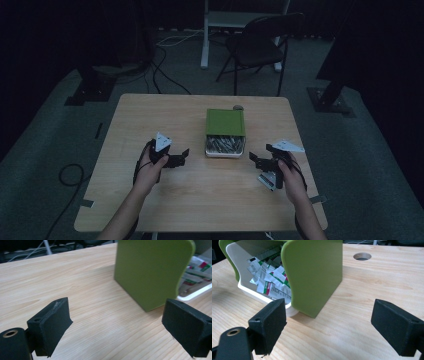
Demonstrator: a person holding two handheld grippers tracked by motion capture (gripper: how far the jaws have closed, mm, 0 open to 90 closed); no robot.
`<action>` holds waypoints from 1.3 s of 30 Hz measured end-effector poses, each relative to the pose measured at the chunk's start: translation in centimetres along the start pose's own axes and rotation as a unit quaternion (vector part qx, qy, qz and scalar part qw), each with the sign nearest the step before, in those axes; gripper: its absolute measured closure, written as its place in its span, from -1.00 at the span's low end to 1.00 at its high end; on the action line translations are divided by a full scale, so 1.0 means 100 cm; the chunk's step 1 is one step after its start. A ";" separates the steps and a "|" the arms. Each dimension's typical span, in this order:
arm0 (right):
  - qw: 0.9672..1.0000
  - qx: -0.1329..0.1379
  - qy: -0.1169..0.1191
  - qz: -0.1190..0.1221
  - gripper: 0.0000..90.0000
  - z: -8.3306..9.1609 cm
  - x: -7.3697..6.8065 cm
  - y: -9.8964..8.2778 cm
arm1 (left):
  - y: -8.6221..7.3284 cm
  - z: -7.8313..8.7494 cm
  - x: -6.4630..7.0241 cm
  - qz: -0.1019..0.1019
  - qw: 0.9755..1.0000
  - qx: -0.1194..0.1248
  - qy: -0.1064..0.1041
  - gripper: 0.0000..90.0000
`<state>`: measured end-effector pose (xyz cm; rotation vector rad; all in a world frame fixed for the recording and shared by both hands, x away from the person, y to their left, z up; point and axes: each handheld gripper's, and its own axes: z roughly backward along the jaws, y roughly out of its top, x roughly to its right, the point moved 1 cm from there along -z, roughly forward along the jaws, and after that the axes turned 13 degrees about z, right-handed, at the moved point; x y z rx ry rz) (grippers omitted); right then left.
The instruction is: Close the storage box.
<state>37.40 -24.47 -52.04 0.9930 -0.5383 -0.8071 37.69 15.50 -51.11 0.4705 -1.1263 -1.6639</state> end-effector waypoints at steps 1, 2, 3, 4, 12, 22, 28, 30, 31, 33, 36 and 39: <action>1.000 0.000 0.000 0.000 -0.72 0.000 0.000 0.000 | 0.000 0.000 0.000 0.000 1.000 0.000 0.000 -0.80; 1.000 0.002 0.001 -0.003 -0.72 0.001 0.000 -0.001 | -0.002 0.003 -0.003 0.000 1.000 -0.003 0.012 -0.80; 1.000 0.002 0.002 -0.006 -0.72 0.005 0.000 -0.004 | -0.003 0.004 -0.005 0.001 1.000 -0.004 0.016 -0.80; 1.000 0.000 -0.001 -0.003 -0.72 0.006 0.001 -0.006 | -0.004 0.005 -0.006 0.003 1.000 -0.004 0.018 -0.80; 1.000 -0.007 -0.011 -0.010 -0.72 0.018 0.007 -0.021 | -0.011 0.016 -0.017 0.009 0.999 -0.004 0.038 -0.80; 0.999 -0.015 -0.025 -0.017 -0.72 0.036 0.012 -0.040 | -0.021 0.028 -0.029 0.019 0.998 -0.004 0.060 -0.80; 0.999 -0.028 -0.032 -0.014 -0.72 0.047 0.015 -0.052 | -0.028 0.035 -0.042 0.033 0.996 -0.005 0.078 -0.80; 0.999 -0.029 -0.033 -0.012 -0.72 0.051 0.016 -0.054 | -0.030 0.038 -0.046 0.036 0.996 -0.005 0.082 -0.80; 0.999 -0.031 -0.034 -0.011 -0.72 0.054 0.016 -0.056 | -0.031 0.039 -0.047 0.036 0.996 -0.007 0.086 -0.80; 0.999 -0.033 -0.039 -0.011 -0.72 0.058 0.017 -0.059 | -0.033 0.043 -0.051 0.041 0.995 -0.007 0.091 -0.80; 0.998 -0.037 -0.045 -0.014 -0.72 0.062 0.018 -0.064 | -0.036 0.046 -0.056 0.050 0.994 -0.004 0.097 -0.80; 0.998 -0.040 -0.050 -0.016 -0.72 0.067 0.020 -0.070 | -0.038 0.050 -0.061 0.052 0.993 -0.007 0.105 -0.80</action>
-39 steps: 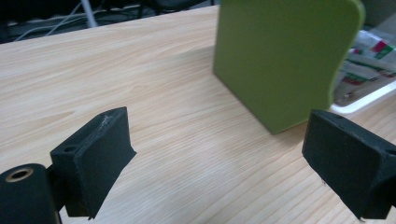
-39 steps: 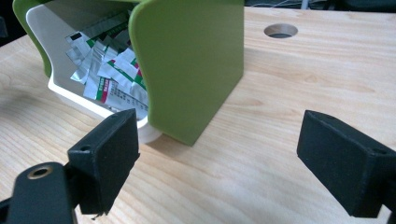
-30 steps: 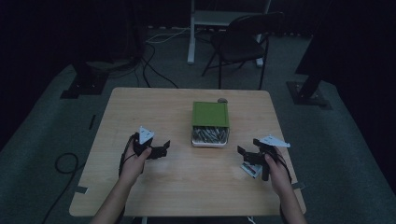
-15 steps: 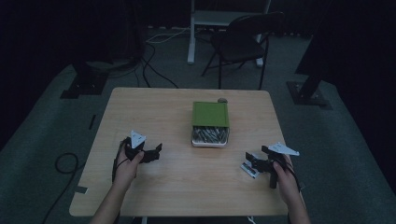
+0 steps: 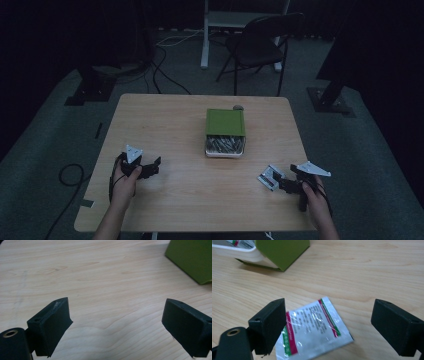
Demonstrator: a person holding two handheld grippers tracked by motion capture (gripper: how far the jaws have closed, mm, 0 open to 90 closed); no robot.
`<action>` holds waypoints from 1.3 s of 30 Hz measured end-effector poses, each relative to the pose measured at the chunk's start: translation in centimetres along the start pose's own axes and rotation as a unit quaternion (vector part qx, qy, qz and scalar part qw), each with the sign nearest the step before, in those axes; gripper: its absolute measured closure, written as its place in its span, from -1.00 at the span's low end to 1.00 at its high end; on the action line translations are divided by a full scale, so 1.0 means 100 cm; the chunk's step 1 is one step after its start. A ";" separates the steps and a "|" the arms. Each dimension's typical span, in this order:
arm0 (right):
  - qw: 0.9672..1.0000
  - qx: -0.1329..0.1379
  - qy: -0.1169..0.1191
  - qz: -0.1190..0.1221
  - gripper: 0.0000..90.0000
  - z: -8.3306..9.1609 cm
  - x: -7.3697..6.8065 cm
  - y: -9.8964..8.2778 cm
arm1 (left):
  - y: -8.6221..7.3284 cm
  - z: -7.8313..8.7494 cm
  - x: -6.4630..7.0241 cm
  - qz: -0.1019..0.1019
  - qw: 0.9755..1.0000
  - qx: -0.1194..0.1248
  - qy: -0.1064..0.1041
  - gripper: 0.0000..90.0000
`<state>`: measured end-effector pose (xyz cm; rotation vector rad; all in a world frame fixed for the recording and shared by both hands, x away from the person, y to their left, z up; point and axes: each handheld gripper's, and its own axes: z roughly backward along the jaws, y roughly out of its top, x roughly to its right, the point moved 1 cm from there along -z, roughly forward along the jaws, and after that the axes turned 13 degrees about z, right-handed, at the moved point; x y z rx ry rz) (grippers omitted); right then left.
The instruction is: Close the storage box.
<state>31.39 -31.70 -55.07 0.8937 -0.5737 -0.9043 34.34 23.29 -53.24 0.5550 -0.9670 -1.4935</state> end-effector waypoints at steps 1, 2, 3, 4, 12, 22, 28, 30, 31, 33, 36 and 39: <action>1.000 -0.001 -0.002 0.000 -0.72 0.001 0.000 -0.001 | -0.001 0.001 -0.002 -0.002 1.000 -0.002 0.005 -0.80; 1.000 -0.002 -0.004 -0.001 -0.72 0.003 0.001 -0.003 | -0.002 0.002 -0.004 -0.002 1.000 -0.003 0.008 -0.80; 1.000 -0.004 -0.005 0.000 -0.72 0.004 0.001 -0.004 | -0.002 0.003 -0.007 -0.001 1.000 -0.003 0.013 -0.80; 1.000 -0.005 -0.009 0.002 -0.72 0.006 0.002 -0.006 | -0.003 0.004 -0.009 0.001 1.000 -0.003 0.015 -0.80; 1.000 -0.013 -0.027 -0.003 -0.72 0.019 0.007 -0.019 | -0.010 0.012 -0.027 0.017 0.999 -0.005 0.043 -0.80; 0.997 -0.045 -0.053 -0.016 -0.72 0.023 0.011 -0.030 | -0.020 0.027 -0.053 0.030 0.995 -0.012 0.091 -0.80; 0.995 -0.066 -0.070 -0.031 -0.72 0.022 0.013 -0.031 | -0.026 0.036 -0.065 0.032 0.989 -0.020 0.146 -0.80; 0.994 -0.073 -0.073 -0.031 -0.72 0.022 0.013 -0.031 | -0.027 0.038 -0.068 0.041 0.987 -0.024 0.152 -0.80; 0.994 -0.076 -0.074 -0.030 -0.72 0.021 0.013 -0.031 | -0.028 0.039 -0.069 0.040 0.987 -0.027 0.155 -0.80; 0.993 -0.084 -0.075 -0.030 -0.72 0.021 0.013 -0.031 | -0.029 0.041 -0.070 0.045 0.986 -0.024 0.158 -0.80; 0.992 -0.097 -0.075 -0.031 -0.72 0.019 0.013 -0.032 | -0.030 0.044 -0.070 0.056 0.985 -0.032 0.157 -0.80; 0.991 -0.105 -0.080 -0.034 -0.72 0.018 0.013 -0.032 | -0.033 0.045 -0.072 0.056 0.983 -0.046 0.167 -0.80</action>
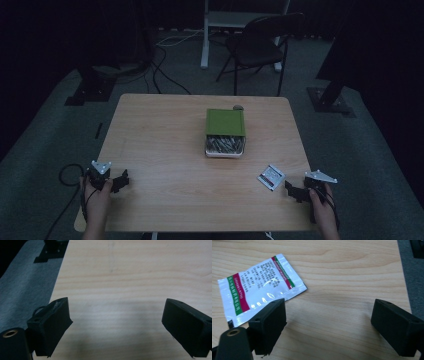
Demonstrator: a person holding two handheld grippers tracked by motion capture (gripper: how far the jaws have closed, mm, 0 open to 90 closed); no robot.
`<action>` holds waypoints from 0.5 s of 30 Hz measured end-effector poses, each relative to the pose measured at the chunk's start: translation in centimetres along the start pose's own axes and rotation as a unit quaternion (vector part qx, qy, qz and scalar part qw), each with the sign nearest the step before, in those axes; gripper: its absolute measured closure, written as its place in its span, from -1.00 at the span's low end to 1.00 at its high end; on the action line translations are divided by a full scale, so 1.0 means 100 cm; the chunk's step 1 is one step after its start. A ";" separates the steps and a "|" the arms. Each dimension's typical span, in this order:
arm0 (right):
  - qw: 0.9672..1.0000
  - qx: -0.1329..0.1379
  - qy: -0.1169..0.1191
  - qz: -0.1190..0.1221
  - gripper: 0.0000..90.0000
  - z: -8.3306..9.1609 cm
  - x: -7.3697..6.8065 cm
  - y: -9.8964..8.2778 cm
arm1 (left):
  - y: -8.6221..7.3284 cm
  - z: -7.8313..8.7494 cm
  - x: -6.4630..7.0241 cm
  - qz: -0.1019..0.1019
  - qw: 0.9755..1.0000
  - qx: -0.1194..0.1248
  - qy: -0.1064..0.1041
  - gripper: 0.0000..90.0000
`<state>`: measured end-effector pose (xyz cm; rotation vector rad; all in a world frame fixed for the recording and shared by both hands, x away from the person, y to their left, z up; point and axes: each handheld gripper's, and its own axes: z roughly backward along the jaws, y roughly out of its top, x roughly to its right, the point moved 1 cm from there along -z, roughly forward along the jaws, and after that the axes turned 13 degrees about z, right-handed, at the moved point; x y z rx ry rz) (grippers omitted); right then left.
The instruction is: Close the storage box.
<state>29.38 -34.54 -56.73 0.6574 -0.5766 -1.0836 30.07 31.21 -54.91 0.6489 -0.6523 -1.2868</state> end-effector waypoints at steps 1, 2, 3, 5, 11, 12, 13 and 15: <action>1.000 -0.001 -0.002 0.000 -0.72 0.000 0.000 0.000 | 0.000 0.000 -0.001 0.003 1.000 -0.001 0.002 -0.80; 1.000 -0.002 -0.004 0.000 -0.72 0.000 0.000 0.000 | -0.001 0.001 -0.003 0.007 1.000 -0.001 0.006 -0.80; 1.000 -0.003 -0.007 0.000 -0.72 0.000 -0.001 0.000 | -0.001 0.001 -0.004 0.007 1.000 -0.001 0.008 -0.80; 1.000 -0.006 -0.010 0.006 -0.72 0.000 -0.002 0.000 | -0.003 0.002 -0.007 0.010 1.000 -0.004 0.014 -0.80; 1.000 -0.012 -0.015 0.019 -0.73 0.000 -0.003 0.000 | -0.008 0.002 -0.011 0.015 1.000 -0.011 0.018 -0.80; 1.000 -0.012 -0.015 0.019 -0.73 0.000 -0.003 0.000 | -0.009 0.002 -0.011 0.015 1.000 -0.011 0.020 -0.80; 1.000 -0.012 -0.015 0.019 -0.73 0.000 -0.003 0.000 | -0.009 0.002 -0.012 0.016 1.000 -0.011 0.019 -0.80; 1.000 -0.013 -0.015 0.019 -0.73 0.000 -0.003 0.000 | -0.010 0.002 -0.013 0.016 1.000 -0.013 0.021 -0.80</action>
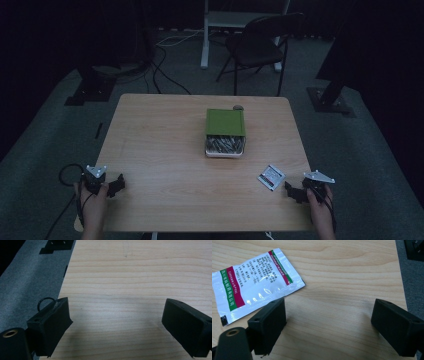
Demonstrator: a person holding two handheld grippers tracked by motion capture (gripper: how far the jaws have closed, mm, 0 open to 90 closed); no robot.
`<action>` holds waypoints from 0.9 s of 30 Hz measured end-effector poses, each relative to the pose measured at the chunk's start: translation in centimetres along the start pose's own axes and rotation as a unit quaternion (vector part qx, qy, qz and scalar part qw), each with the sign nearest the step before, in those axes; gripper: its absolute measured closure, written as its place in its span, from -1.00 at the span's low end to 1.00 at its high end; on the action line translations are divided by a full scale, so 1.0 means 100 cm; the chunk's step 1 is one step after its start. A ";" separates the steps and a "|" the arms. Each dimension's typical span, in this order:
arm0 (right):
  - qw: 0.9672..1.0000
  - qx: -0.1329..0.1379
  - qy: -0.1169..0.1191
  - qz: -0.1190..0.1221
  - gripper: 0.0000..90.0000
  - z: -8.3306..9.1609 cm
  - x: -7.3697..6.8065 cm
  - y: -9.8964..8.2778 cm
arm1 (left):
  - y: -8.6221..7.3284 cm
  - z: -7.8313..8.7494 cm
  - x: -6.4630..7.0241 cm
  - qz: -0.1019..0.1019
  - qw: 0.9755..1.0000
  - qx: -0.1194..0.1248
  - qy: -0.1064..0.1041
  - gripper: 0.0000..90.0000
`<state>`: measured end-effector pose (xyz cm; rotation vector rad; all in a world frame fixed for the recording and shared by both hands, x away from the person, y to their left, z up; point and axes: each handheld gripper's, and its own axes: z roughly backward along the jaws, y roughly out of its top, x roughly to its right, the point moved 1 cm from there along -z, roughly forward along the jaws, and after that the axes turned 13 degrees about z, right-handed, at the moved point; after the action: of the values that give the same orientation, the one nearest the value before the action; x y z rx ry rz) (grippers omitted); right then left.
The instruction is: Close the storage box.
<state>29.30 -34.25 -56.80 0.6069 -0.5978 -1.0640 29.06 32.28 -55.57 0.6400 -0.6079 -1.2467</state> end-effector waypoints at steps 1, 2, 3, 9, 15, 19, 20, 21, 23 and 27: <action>1.000 0.000 0.000 0.000 -0.73 0.000 0.000 0.000 | 0.000 0.000 -0.001 0.001 1.000 -0.001 0.001 -0.80; 1.000 0.000 0.000 0.000 -0.73 0.000 0.000 0.000 | 0.000 0.000 -0.001 0.003 1.000 0.000 0.002 -0.80; 1.000 0.000 0.000 0.000 -0.73 0.000 0.000 0.000 | 0.000 0.000 -0.001 0.003 1.000 0.000 0.002 -0.80; 1.000 0.000 0.000 0.000 -0.73 0.000 0.000 0.000 | -0.003 -0.003 -0.004 0.003 1.000 -0.006 0.008 -0.80; 1.000 0.000 -0.001 -0.001 -0.73 0.000 0.000 0.000 | -0.003 -0.004 -0.003 0.014 1.000 -0.007 0.006 -0.80; 1.000 0.000 -0.001 -0.001 -0.73 0.000 0.000 0.000 | -0.004 -0.003 0.001 0.021 1.000 -0.006 0.012 -0.80; 1.000 0.000 -0.001 -0.001 -0.73 0.000 0.000 0.000 | -0.005 -0.003 0.002 0.021 1.000 -0.007 0.008 -0.80; 1.000 0.000 -0.001 -0.001 -0.73 0.000 0.000 0.000 | -0.005 -0.003 0.004 0.023 1.000 -0.011 0.003 -0.80; 1.000 0.000 -0.001 -0.001 -0.73 0.000 0.000 0.000 | -0.005 -0.004 0.005 0.034 0.999 -0.018 -0.006 -0.80; 1.000 0.000 -0.001 -0.001 -0.73 0.000 0.000 0.000 | -0.005 -0.005 0.004 0.048 0.999 -0.022 -0.009 -0.80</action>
<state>29.31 -34.26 -56.81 0.6071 -0.5984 -1.0664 29.19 31.89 -56.20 0.5567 -0.6183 -1.1738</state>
